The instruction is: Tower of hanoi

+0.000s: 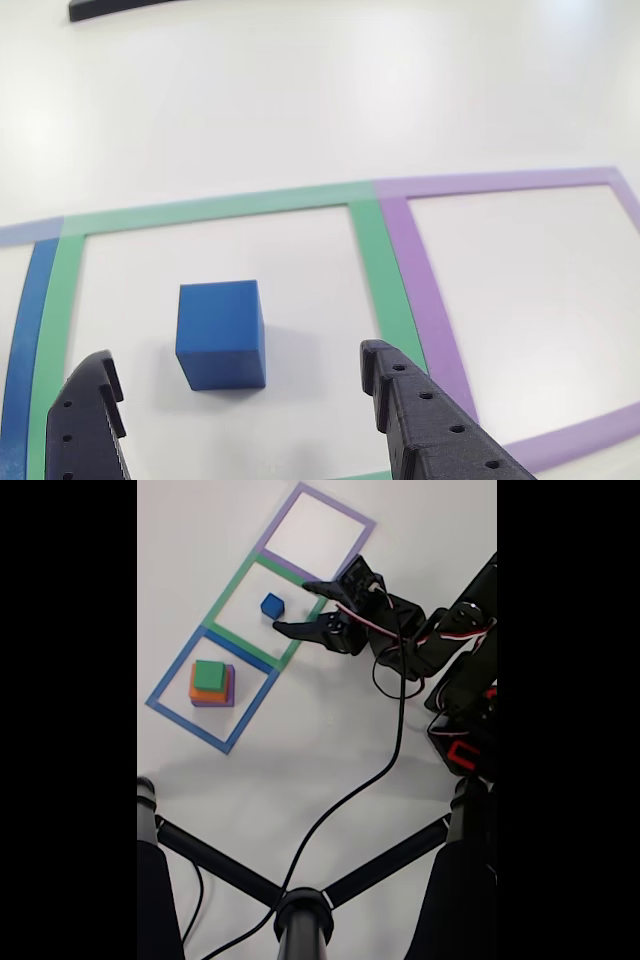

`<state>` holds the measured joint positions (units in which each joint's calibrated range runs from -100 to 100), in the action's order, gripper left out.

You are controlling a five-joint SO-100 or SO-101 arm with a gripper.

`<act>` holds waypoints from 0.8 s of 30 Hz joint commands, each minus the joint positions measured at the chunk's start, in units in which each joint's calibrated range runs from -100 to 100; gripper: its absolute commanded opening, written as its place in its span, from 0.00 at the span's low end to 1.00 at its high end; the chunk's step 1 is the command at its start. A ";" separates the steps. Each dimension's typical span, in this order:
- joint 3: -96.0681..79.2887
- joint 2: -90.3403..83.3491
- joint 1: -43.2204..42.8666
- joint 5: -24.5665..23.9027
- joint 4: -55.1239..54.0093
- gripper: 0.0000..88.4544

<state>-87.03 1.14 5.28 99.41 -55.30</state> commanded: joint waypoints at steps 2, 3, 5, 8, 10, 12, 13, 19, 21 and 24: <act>4.57 5.99 -1.35 0.59 -4.64 0.30; 4.93 7.03 -1.51 0.59 -5.20 0.30; 5.75 9.12 -1.81 0.59 -6.74 0.30; 7.57 11.76 -2.42 0.59 -7.79 0.29; 8.75 13.36 -2.73 0.59 -8.04 0.29; 9.84 14.89 -2.95 0.59 -8.52 0.29; 10.29 15.61 -3.03 0.59 -8.85 0.29; 12.93 19.05 -3.18 0.59 -9.98 0.28; 13.11 19.93 -3.26 0.59 -10.38 0.27; 13.20 20.74 -3.56 0.59 -10.95 0.27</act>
<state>-74.76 21.91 2.82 99.41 -64.45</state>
